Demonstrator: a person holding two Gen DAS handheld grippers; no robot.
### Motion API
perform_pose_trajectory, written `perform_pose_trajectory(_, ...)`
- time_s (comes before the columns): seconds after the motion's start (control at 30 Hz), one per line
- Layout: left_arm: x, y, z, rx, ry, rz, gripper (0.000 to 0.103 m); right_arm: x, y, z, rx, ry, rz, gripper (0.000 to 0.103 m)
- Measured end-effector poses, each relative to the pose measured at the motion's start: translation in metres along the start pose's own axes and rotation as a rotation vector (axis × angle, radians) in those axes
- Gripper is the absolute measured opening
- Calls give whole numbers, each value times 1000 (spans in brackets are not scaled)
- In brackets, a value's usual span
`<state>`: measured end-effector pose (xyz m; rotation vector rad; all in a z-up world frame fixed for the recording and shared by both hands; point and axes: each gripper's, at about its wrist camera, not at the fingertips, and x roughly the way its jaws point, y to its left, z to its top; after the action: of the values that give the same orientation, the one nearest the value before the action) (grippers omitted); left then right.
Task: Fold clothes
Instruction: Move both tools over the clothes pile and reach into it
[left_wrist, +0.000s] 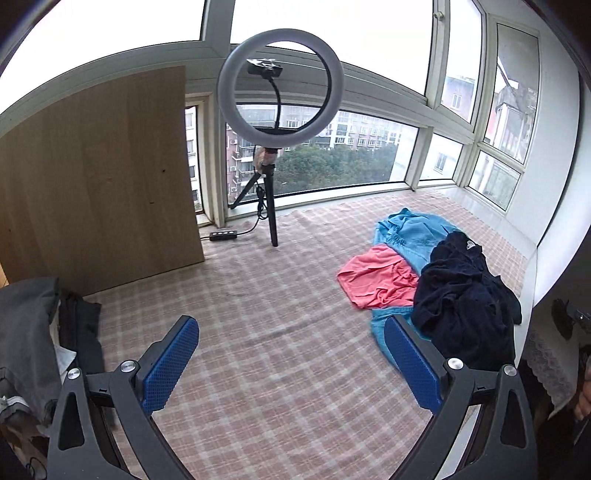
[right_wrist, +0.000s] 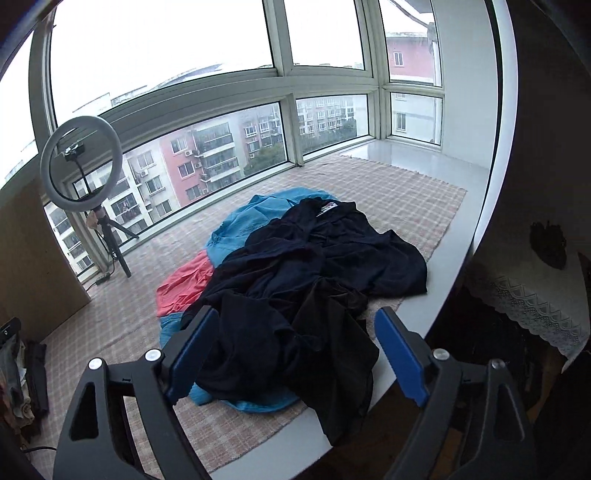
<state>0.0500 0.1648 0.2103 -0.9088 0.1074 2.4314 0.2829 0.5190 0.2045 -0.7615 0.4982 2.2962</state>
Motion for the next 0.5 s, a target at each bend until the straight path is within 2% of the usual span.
perform_pose_trajectory(0.03,5,-10,2,3,2,-9,100,9,-8,5,1,9,-4,80)
perform_pose_trajectory(0.13,30,-47,8,13,27,-51,99,46,-27,21,-18,61,10,56)
perform_pose_trajectory(0.17,38,-60,10,18,38,-64,99,60,-32,27,-24,80,22,55)
perform_pose_trajectory(0.4,120,-164,6,93,167,-114,95,156,-57,65,-110,206,107,55)
perform_pose_trajectory(0.5,155,-198,0,104,238,-125,93,200,-53,77,-143,274,164,59)
